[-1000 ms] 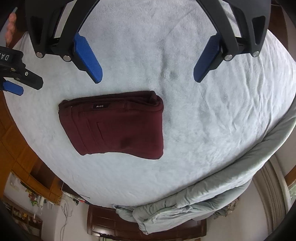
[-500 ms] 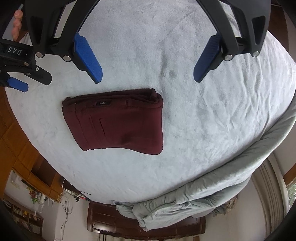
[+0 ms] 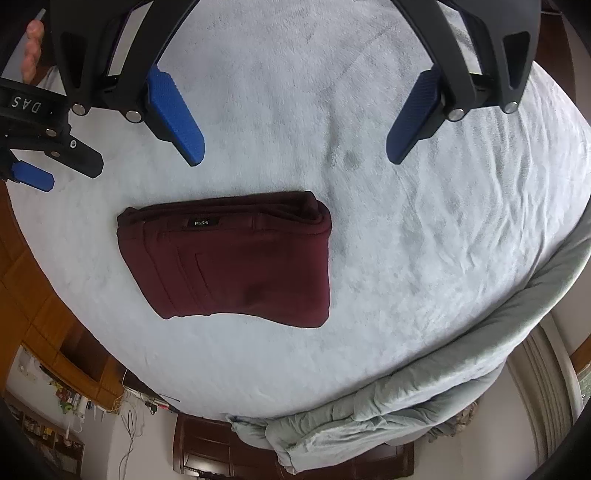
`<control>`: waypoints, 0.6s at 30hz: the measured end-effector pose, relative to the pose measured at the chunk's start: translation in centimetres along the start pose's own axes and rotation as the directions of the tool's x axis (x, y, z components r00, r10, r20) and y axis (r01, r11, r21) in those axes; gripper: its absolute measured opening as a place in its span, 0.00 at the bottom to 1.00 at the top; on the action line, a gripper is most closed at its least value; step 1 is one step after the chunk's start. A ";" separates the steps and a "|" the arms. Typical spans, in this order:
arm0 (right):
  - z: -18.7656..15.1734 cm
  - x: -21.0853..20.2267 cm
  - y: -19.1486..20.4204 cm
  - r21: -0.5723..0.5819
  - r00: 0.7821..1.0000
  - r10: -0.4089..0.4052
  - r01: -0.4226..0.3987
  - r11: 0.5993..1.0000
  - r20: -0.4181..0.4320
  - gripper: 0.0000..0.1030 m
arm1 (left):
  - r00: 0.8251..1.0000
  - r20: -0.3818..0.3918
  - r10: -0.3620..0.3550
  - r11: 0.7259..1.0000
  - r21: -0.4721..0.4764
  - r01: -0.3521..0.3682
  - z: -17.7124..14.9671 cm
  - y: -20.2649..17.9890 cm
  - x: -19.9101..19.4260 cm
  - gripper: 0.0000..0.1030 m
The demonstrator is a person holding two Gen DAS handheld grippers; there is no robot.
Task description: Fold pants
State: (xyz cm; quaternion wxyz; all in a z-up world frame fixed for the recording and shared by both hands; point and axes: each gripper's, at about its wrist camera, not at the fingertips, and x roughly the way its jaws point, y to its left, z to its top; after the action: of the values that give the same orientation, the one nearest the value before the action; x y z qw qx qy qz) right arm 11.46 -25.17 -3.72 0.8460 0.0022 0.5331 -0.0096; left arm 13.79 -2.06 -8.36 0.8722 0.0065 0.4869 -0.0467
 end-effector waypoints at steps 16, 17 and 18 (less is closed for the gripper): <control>0.2 0.6 -0.4 -0.005 1.000 -0.018 0.018 1.000 0.000 0.97 | 1.000 -0.001 0.019 1.000 -0.009 -0.019 0.3 0.6 0.6 0.96; 0.2 0.7 -0.5 -0.003 1.000 -0.019 0.019 1.000 -0.001 0.97 | 1.000 -0.002 0.020 1.000 -0.011 -0.020 0.3 0.7 0.6 0.96; 0.2 0.7 -0.5 -0.002 1.000 -0.018 0.018 1.000 -0.002 0.97 | 1.000 -0.003 0.022 1.000 -0.012 -0.022 0.3 0.7 0.7 0.96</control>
State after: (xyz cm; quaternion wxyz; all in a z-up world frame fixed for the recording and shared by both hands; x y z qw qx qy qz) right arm 11.99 -25.70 -4.27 0.8455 -0.0036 0.5338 -0.0166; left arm 14.47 -1.41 -8.81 0.8721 0.0066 0.4882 -0.0342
